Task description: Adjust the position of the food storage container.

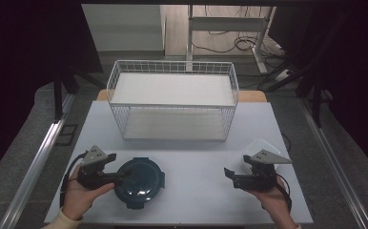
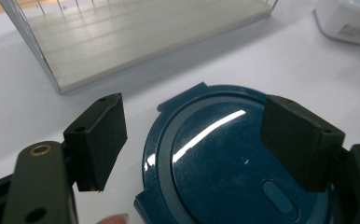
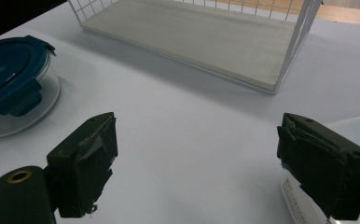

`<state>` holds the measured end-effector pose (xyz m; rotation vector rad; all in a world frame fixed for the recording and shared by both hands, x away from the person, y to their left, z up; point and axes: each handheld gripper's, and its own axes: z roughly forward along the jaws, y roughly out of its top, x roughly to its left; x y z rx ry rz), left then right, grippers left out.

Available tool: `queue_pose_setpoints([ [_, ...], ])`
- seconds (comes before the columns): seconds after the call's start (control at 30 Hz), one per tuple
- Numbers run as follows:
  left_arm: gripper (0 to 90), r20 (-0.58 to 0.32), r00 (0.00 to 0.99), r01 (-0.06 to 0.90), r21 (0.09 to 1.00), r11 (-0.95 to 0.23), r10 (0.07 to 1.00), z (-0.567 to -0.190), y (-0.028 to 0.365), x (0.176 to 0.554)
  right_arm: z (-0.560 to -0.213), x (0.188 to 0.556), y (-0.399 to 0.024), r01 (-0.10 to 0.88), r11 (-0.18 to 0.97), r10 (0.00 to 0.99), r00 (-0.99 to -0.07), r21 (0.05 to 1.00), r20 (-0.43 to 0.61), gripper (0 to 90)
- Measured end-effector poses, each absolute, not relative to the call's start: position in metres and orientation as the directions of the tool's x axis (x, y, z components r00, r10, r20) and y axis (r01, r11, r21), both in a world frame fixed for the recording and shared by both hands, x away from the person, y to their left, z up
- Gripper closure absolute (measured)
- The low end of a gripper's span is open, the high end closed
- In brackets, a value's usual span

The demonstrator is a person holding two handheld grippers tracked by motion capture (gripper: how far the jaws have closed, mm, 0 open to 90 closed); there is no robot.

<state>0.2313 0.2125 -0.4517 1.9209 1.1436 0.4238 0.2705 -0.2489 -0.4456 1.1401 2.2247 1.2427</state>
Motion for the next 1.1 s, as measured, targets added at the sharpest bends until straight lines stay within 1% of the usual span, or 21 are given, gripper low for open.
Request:
queue_pose_setpoints([
  [0.37, 22.9, -0.125, 0.53, 0.57, 0.785, -0.243, 0.839, -0.454, 0.216, 0.23, -0.444, 0.271, -0.245, 0.472, 0.319, 0.778, -0.626, 0.822, 0.058, 12.9],
  [0.6, 23.8, -0.119, 0.538, 0.55, 0.8, -0.241, 0.834, -0.445, 0.218, 0.221, -0.44, 0.262, -0.237, 0.458, 0.337, 0.775, -0.632, 0.823, 0.035, 13.1],
  [0.77, 24.0, -0.118, 0.55, 0.538, 0.807, -0.243, 0.827, -0.441, 0.217, 0.222, -0.441, 0.26, -0.236, 0.456, 0.345, 0.771, -0.636, 0.82, 0.03, 13.1],
  [0.93, 24.3, -0.117, 0.547, 0.553, 0.794, -0.253, 0.829, -0.443, 0.22, 0.223, -0.444, 0.262, -0.239, 0.468, 0.34, 0.777, -0.628, 0.816, 0.036, 13.4],
  [1.1, 29.7, -0.098, 0.547, 0.554, 0.787, -0.271, 0.831, -0.442, 0.225, 0.221, -0.445, 0.261, -0.239, 0.475, 0.344, 0.777, -0.628, 0.81, 0.037, 13.4],
])
